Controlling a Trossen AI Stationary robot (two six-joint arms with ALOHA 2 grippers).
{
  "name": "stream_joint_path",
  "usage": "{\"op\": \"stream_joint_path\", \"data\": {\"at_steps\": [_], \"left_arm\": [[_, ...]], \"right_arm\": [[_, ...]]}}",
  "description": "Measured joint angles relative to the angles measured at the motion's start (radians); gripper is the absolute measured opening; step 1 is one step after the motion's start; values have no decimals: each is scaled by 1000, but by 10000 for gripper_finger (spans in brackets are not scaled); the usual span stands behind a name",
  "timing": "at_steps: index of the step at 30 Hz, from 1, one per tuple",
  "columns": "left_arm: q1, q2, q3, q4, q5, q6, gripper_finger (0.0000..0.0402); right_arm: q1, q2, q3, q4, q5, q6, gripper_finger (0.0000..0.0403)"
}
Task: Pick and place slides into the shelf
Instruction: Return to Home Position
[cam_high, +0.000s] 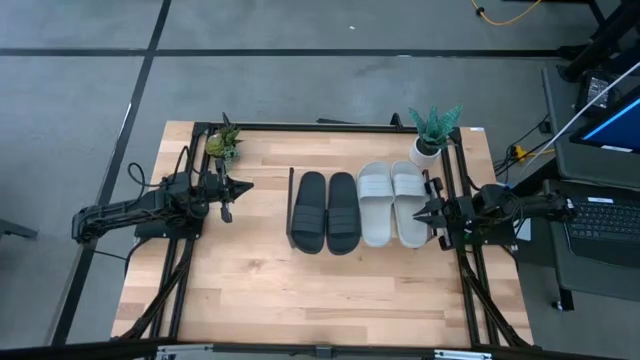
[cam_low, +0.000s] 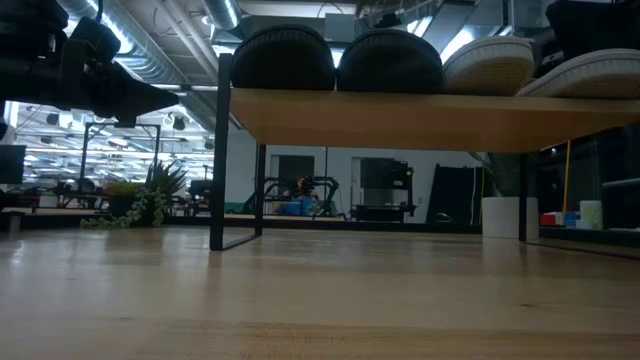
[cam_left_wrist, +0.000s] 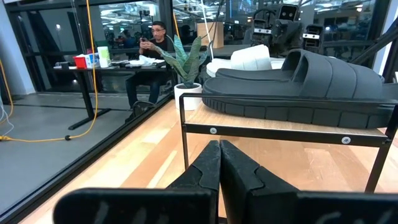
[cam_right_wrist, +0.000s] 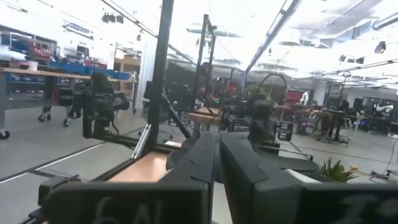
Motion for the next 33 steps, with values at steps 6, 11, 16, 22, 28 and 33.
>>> {"op": "stream_joint_path", "data": {"at_steps": [6,11,16,22,28,33], "left_arm": [[0,0,0,0,0,0,0],[0,0,0,0,0,0,0],[0,0,0,0,0,0,0],[0,0,0,0,0,0,0],[0,0,0,0,0,0,0],[0,0,0,0,0,0,0]], "right_arm": [[0,10,0,-45,0,-2,28],[0,10,0,-71,-1,-2,28],[0,9,0,-70,0,-3,28],[0,9,0,-71,0,-4,28],[0,9,1,-71,0,-4,28],[0,9,1,-72,0,-4,28]]}}
